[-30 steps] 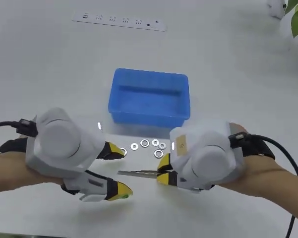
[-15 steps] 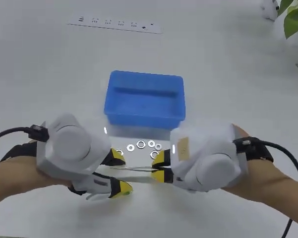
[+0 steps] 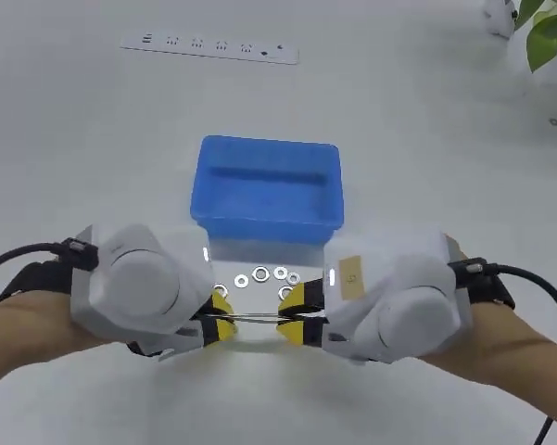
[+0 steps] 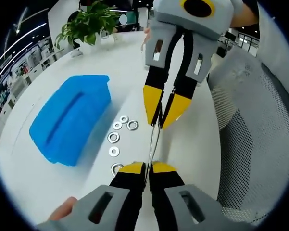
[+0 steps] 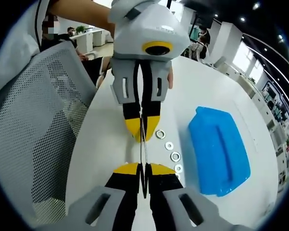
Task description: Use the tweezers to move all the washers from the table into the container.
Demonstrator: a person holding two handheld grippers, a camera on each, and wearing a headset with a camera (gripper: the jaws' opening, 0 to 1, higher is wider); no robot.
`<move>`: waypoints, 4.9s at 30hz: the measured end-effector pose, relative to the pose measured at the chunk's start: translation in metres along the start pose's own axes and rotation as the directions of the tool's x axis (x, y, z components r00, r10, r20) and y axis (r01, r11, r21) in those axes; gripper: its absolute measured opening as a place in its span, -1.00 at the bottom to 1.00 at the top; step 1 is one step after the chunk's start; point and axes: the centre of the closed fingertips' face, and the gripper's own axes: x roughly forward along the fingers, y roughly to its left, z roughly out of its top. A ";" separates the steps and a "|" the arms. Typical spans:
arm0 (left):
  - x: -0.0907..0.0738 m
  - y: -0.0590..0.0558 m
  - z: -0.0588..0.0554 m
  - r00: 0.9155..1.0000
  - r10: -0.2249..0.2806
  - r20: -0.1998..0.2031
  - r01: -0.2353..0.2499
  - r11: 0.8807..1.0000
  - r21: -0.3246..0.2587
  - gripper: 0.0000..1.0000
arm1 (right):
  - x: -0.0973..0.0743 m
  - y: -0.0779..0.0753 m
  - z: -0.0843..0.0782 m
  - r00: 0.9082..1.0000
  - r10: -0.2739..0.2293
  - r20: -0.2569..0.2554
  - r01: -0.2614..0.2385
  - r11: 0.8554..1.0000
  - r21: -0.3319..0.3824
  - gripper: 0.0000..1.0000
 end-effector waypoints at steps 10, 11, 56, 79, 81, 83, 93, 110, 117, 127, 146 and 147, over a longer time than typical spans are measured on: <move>-0.022 -0.006 0.026 0.997 0.014 0.078 -0.014 1.000 0.000 -0.83 | 0.005 0.003 0.004 0.999 0.008 0.051 -0.009 1.000 0.010 -0.85; -0.023 -0.007 0.028 0.996 0.012 0.085 -0.013 1.000 0.003 -0.83 | 0.005 0.003 0.005 0.998 0.009 0.057 -0.009 1.000 0.009 -0.85; -0.039 -0.018 0.057 0.977 -0.022 0.214 0.023 1.000 -0.001 -0.81 | 0.003 0.006 0.022 0.972 0.001 0.236 -0.029 0.993 0.114 -0.86; -0.030 -0.021 0.069 0.959 -0.083 0.272 0.082 0.997 0.013 -0.81 | 0.000 0.007 0.018 0.967 0.004 0.253 -0.036 0.992 0.120 -0.80; -0.030 -0.018 0.069 0.959 -0.074 0.275 0.075 0.997 0.008 -0.81 | 0.004 0.005 0.019 0.968 0.000 0.251 -0.033 0.991 0.130 -0.78; -0.029 -0.018 0.069 0.959 -0.078 0.272 0.078 0.997 0.010 -0.81 | 0.006 0.005 0.023 0.968 0.007 0.252 -0.041 0.991 0.129 -0.78; -0.031 -0.025 0.070 0.967 -0.073 0.245 0.059 0.996 0.061 -0.82 | 0.007 0.009 0.026 0.968 0.035 0.247 -0.062 0.993 0.101 -0.84; -0.060 -0.015 0.061 0.971 0.001 0.239 -0.018 0.998 0.066 -0.82 | 0.009 0.001 0.053 0.967 -0.018 0.253 0.013 1.000 0.022 -0.81; -0.073 -0.005 0.046 0.975 0.046 0.219 -0.057 0.997 0.044 -0.82 | 0.022 -0.005 0.067 0.965 -0.015 0.260 0.015 1.000 0.001 -0.78; -0.072 0.009 0.038 0.977 0.070 0.203 -0.079 0.996 0.038 -0.82 | 0.032 -0.015 0.069 0.967 -0.022 0.255 0.020 1.000 0.011 -0.78; -0.063 0.022 0.036 0.979 0.066 0.191 -0.074 0.997 0.033 -0.82 | 0.043 -0.028 0.061 0.970 -0.025 0.242 0.017 0.999 0.034 -0.77; -0.062 0.022 0.036 0.980 0.066 0.189 -0.073 0.997 0.034 -0.82 | 0.044 -0.027 0.061 0.970 -0.021 0.242 0.012 0.999 0.037 -0.77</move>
